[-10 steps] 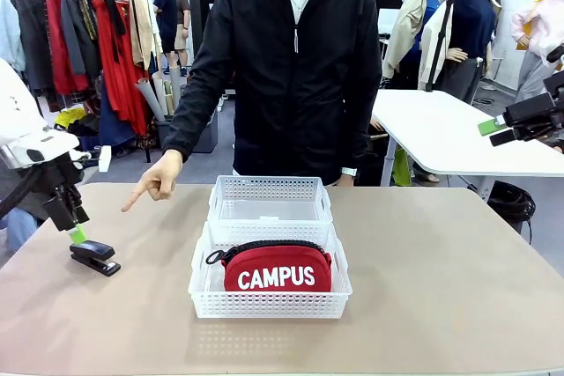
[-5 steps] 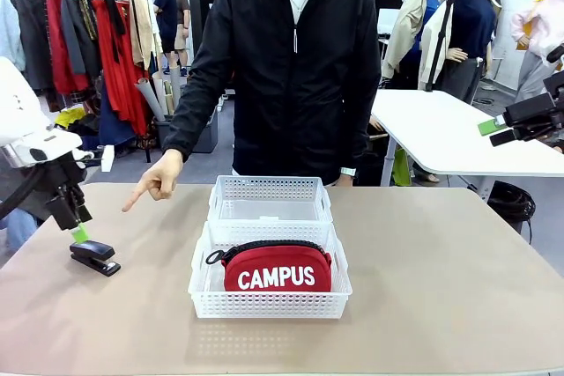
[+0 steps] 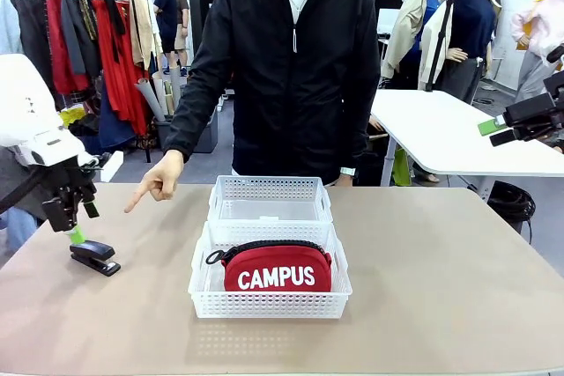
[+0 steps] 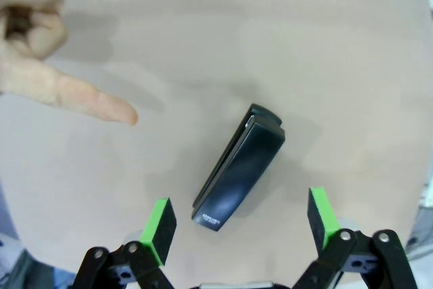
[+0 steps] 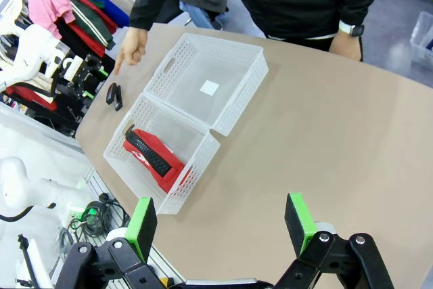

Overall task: Distribute items into two baskets.
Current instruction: Pick up the Stapler that the person points to.

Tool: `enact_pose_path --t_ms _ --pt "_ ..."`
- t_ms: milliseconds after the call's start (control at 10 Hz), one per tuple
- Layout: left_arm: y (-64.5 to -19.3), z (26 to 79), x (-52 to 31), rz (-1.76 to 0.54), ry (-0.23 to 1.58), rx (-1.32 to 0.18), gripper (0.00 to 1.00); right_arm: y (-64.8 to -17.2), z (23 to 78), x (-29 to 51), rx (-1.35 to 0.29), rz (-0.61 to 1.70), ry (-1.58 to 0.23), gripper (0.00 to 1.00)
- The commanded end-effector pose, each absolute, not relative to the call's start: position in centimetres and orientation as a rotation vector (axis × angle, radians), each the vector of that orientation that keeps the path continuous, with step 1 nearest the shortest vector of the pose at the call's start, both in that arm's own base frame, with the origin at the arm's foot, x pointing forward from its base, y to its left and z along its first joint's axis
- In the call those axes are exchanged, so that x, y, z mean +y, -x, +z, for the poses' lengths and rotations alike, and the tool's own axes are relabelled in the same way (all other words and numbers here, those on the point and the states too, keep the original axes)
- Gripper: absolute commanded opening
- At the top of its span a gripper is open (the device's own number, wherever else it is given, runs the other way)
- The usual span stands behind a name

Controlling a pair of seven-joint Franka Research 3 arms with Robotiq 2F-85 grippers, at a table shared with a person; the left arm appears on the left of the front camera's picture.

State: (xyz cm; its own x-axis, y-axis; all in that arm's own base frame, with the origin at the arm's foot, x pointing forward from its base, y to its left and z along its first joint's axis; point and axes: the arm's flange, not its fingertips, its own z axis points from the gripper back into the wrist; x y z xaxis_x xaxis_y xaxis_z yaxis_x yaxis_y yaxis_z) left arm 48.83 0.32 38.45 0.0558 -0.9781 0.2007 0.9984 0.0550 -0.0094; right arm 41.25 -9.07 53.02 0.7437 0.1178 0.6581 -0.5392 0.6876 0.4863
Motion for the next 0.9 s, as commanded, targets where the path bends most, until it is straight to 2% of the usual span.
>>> enact_pose_path --t_ms 0,400,800 --pt "-48.8 38.2 0.6 -1.638 0.122 -0.153 1.0 -41.3 53.2 -9.0 -0.641 0.401 -0.731 1.0" --pt "-49.3 37.3 0.3 -1.791 0.087 -0.153 1.0 -41.3 53.2 -9.0 -0.641 0.401 -0.731 1.0" --pt "-49.9 34.7 -0.5 -1.815 0.063 -0.126 1.0 -41.3 53.2 -9.0 -0.641 0.401 -0.731 1.0"
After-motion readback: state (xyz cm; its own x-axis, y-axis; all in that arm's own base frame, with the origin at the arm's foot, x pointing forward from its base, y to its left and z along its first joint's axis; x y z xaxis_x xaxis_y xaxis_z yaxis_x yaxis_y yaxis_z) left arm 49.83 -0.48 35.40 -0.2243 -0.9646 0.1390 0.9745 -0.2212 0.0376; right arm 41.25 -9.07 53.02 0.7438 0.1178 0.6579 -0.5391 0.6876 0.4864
